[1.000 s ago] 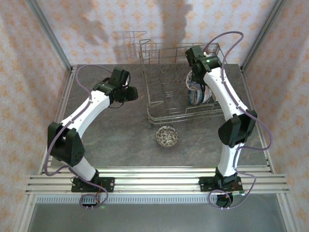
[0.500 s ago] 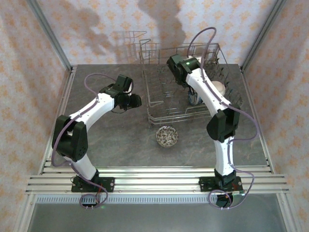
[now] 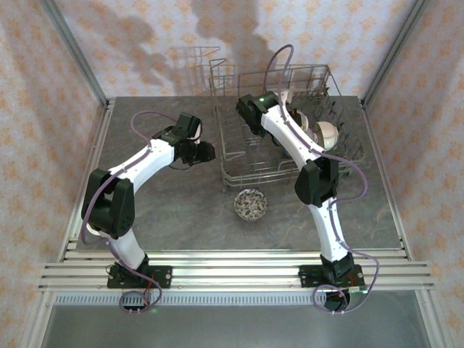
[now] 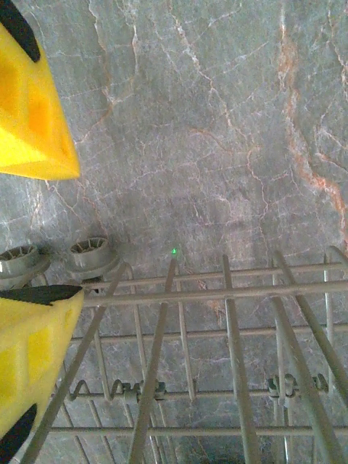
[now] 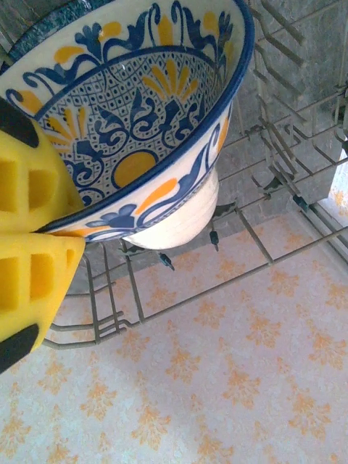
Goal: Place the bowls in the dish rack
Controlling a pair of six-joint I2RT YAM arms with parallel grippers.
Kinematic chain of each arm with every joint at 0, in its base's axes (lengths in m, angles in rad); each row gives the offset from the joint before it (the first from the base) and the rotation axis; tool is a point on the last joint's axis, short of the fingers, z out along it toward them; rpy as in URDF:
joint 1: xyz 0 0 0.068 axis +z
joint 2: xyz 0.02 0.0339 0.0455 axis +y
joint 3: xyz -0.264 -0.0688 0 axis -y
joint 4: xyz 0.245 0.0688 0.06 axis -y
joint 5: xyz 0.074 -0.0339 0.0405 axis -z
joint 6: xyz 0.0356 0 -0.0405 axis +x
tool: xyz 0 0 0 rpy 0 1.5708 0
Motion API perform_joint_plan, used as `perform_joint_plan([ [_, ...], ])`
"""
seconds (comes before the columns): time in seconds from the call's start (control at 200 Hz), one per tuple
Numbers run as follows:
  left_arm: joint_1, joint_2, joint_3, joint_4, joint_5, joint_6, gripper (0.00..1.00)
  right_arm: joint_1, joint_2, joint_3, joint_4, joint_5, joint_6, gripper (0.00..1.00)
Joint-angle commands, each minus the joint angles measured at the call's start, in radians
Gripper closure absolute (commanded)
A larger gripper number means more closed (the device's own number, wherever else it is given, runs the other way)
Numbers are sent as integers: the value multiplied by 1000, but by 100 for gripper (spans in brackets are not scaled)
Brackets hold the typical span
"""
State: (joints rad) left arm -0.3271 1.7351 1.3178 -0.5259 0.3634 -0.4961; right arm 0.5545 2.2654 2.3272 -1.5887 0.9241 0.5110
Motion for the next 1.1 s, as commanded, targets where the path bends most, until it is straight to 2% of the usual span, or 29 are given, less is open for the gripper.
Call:
perform_joint_plan([
  [0.0, -5, 15, 42, -6, 6, 31, 57, 12, 16, 35, -43, 72, 35, 100],
  [0.405, -3, 14, 61, -8, 27, 34, 57, 53, 106, 118, -53, 47, -4, 100],
  [0.886, -1, 1, 55, -10, 21, 22, 56, 94, 108, 118, -69, -55, -49, 100],
  [1.031, -2, -9, 40, -4, 15, 14, 56, 103, 111, 101, -69, -64, -56, 97],
  [1.096, -1, -15, 31, 1, 12, 9, 56, 104, 112, 85, -53, -65, -69, 92],
])
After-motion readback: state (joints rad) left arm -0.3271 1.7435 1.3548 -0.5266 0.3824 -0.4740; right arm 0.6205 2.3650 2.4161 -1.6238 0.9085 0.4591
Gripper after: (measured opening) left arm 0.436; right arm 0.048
